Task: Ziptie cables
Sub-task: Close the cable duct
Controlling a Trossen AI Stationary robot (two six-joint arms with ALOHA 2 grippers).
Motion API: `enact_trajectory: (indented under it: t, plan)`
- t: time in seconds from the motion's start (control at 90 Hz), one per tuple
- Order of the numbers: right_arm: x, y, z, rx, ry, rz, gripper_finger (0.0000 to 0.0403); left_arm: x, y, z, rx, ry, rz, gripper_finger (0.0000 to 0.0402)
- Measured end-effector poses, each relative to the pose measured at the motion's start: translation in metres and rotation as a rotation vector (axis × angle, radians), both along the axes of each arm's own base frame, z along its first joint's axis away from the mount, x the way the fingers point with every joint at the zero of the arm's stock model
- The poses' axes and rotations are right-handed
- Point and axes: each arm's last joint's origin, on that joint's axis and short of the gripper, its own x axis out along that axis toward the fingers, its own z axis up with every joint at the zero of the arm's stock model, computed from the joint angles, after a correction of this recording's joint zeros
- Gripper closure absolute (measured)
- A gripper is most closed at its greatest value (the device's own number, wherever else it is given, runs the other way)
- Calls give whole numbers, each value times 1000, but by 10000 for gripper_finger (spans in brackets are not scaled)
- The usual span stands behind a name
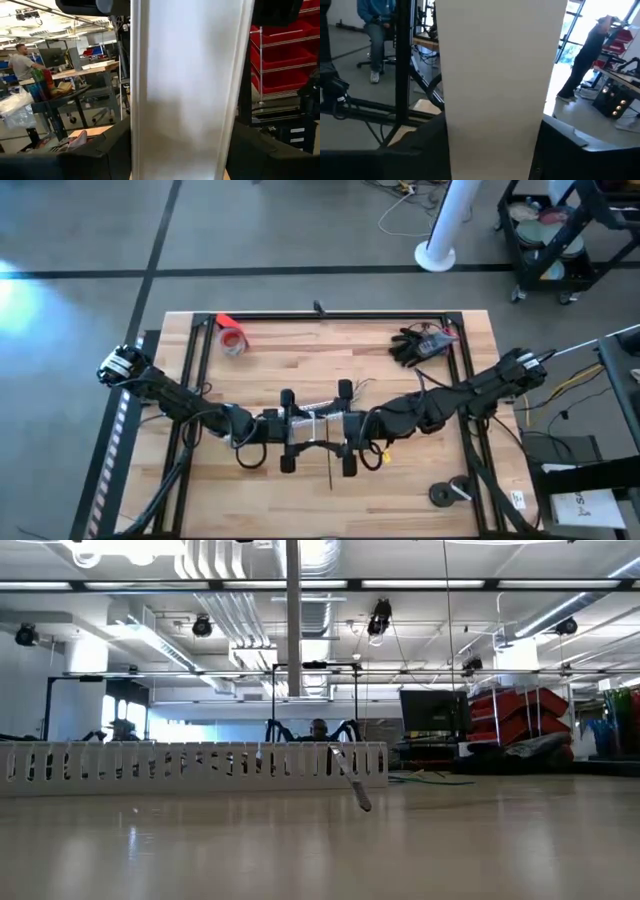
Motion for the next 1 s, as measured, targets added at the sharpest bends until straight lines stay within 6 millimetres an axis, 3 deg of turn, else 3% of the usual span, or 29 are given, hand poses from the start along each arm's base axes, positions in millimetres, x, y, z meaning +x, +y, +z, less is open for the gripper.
enact_trajectory:
  t: [0.267, 0.433, 0.633, 0.833, 1.0]
  plan:
    - [0, 0, -3, 9, 25, -5, 188, 0, 0, -3, 21, 27, 1, 168]
    - [-2, -1, -5, 9, 64, -11, 188, -4, 1, -1, 42, 71, 8, 138]
    - [-14, -6, -5, 6, 161, -30, 188, -17, 7, -7, 48, 250, 133, 95]
    - [-31, -15, -11, 38, 337, -73, 188, -28, 18, -33, -76, 519, 215, 86]
    - [-41, -23, -25, 42, 519, -136, 188, -21, 31, -58, -131, 638, 317, 92]
